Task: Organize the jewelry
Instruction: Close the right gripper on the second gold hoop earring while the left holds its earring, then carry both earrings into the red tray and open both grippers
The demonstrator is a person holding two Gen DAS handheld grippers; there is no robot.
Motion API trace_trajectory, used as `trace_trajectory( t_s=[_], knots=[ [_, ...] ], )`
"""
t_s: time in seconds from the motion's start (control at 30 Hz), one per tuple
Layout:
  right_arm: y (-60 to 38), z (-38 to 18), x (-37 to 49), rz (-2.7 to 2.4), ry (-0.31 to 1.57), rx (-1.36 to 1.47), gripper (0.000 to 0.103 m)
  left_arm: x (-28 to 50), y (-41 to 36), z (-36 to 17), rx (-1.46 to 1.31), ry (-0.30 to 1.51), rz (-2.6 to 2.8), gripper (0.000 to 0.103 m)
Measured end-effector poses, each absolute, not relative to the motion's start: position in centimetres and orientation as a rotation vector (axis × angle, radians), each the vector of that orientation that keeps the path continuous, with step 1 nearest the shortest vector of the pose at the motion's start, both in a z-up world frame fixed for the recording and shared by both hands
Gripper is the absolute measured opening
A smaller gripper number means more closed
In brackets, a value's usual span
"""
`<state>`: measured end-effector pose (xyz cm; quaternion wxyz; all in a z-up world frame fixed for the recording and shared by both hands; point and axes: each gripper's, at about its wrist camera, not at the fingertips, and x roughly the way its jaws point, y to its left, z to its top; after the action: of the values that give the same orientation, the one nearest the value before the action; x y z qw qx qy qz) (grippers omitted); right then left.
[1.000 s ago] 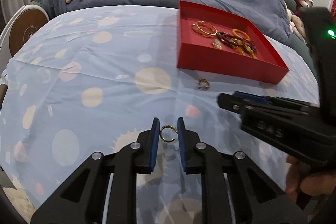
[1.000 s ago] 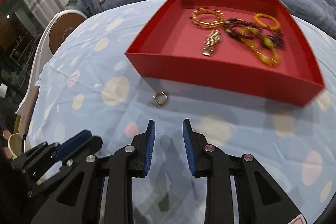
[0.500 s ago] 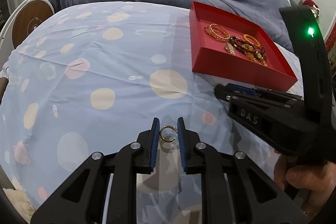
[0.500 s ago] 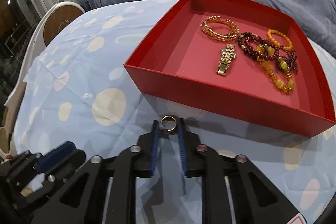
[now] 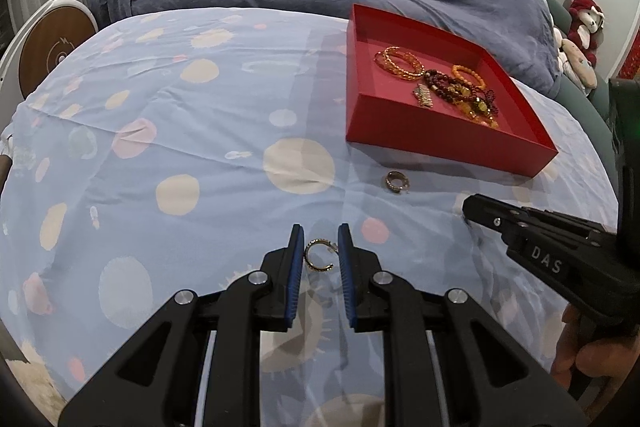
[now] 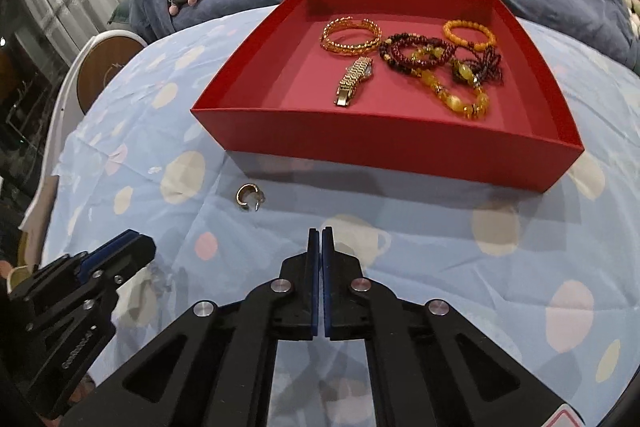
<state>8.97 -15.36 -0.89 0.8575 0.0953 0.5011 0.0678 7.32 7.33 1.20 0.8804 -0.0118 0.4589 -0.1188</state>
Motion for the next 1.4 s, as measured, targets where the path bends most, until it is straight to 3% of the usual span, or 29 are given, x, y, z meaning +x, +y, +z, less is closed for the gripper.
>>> trace_trajectory(
  t_s=[0.23,0.3,0.6,0.7,0.93,1.17,1.4],
  knots=[
    [-12.6,-0.5,10.4,0.193,1.034,0.162,0.023,7.3,7.5,1.4,-0.024,0.956,-0.234,0.017],
    [-11.9,-0.6,11.0,0.204,1.035,0.150,0.024,7.4,7.8,1.4,-0.022,0.956,-0.224,0.017],
    [-9.3,-1.5,12.5,0.198,1.031,0.070,0.024,8.3,9.2,1.2,-0.039,0.962,-0.197,0.017],
    [-9.0,-1.6,12.5,0.187,1.023,0.030,0.018,8.3,9.3,1.1,-0.044,0.966,-0.195,0.017],
    [-10.9,-0.9,11.1,0.171,1.013,0.082,0.017,8.2,8.9,1.6,-0.039,0.960,-0.211,0.017],
    [-16.4,3.1,8.1,0.090,0.945,0.159,0.017,8.8,6.4,3.9,-0.011,0.928,-0.285,0.017],
    [-21.8,7.3,11.6,0.023,0.856,0.204,0.017,12.3,0.4,8.2,0.012,0.845,-0.429,0.017]
  ],
)
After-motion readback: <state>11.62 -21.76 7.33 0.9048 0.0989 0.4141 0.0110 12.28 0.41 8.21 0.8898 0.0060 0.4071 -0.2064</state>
